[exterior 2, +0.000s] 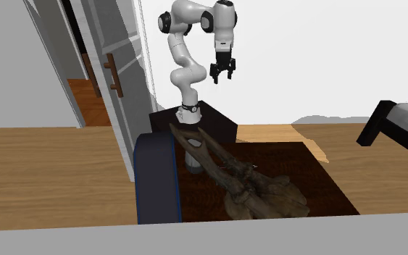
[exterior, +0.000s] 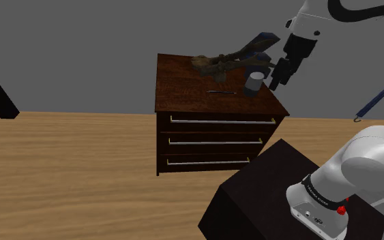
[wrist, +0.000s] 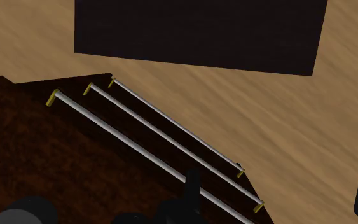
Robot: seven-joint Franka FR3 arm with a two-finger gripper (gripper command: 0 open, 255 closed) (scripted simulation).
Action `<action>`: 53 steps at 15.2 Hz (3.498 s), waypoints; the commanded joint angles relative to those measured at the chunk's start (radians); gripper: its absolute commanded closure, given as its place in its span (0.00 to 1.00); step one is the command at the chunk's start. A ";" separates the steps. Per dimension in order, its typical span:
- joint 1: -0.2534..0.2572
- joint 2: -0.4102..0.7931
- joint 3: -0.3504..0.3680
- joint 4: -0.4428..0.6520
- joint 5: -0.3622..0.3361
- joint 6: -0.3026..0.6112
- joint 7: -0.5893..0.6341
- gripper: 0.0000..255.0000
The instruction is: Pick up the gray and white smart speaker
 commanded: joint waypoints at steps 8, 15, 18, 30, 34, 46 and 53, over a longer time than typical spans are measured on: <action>-0.064 0.225 -0.078 0.089 -0.082 0.085 -0.073 0.00; -0.117 0.464 -0.148 0.227 -0.140 0.142 -0.135 0.00; -0.138 0.568 -0.175 0.301 -0.156 0.156 -0.160 0.00; -0.229 0.996 -0.259 0.686 -0.169 0.139 -0.258 0.00; -0.231 1.013 -0.258 0.654 -0.166 0.188 -0.255 0.00; -0.232 1.030 -0.257 0.624 -0.164 0.234 -0.252 1.00; -0.231 1.011 -0.258 0.658 -0.167 0.183 -0.255 1.00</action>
